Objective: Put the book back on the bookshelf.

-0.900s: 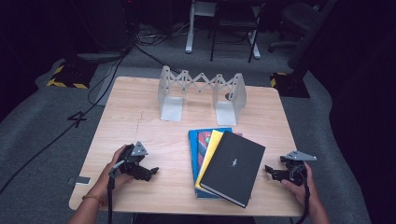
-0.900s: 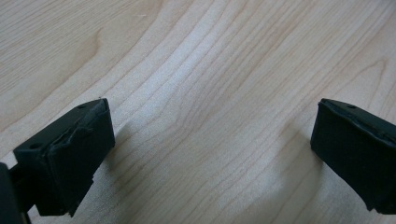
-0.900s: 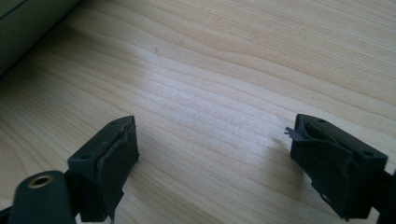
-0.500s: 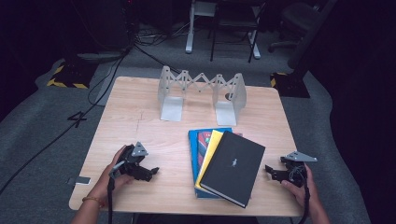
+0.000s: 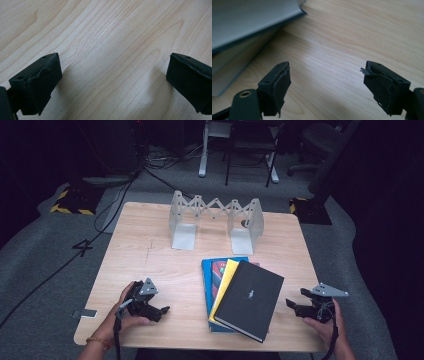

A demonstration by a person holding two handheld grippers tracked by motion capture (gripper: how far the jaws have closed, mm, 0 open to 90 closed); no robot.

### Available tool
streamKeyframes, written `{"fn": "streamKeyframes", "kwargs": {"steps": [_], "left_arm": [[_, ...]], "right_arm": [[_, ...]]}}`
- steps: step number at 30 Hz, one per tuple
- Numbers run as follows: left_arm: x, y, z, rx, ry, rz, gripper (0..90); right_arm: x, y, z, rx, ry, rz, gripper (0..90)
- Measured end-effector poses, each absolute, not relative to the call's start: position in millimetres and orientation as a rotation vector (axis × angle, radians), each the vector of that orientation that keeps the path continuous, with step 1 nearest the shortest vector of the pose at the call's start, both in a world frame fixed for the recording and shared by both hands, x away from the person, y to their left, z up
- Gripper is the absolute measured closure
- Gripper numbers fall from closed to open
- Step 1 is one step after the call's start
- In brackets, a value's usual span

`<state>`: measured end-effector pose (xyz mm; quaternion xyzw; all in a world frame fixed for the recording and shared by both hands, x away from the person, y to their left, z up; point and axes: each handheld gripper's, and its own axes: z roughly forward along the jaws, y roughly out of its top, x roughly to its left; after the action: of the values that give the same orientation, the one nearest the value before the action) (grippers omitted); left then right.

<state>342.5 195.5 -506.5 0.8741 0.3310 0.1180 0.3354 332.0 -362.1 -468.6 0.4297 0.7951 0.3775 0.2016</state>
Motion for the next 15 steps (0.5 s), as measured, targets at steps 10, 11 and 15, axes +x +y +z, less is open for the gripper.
{"fn": "streamKeyframes", "kwargs": {"steps": [10,11,15], "left_arm": [[345,188,-506,2.290,0.838,0.303,0.5],[345,188,-506,2.290,0.836,0.301,0.5],[344,187,-506,2.288,0.840,0.303,0.5]], "right_arm": [[306,-332,-432,1.023,2.244,1.137,24.7],[305,-328,-431,1.010,2.247,1.129,24.7],[302,-320,-426,0.988,2.254,1.149,24.2]]}}
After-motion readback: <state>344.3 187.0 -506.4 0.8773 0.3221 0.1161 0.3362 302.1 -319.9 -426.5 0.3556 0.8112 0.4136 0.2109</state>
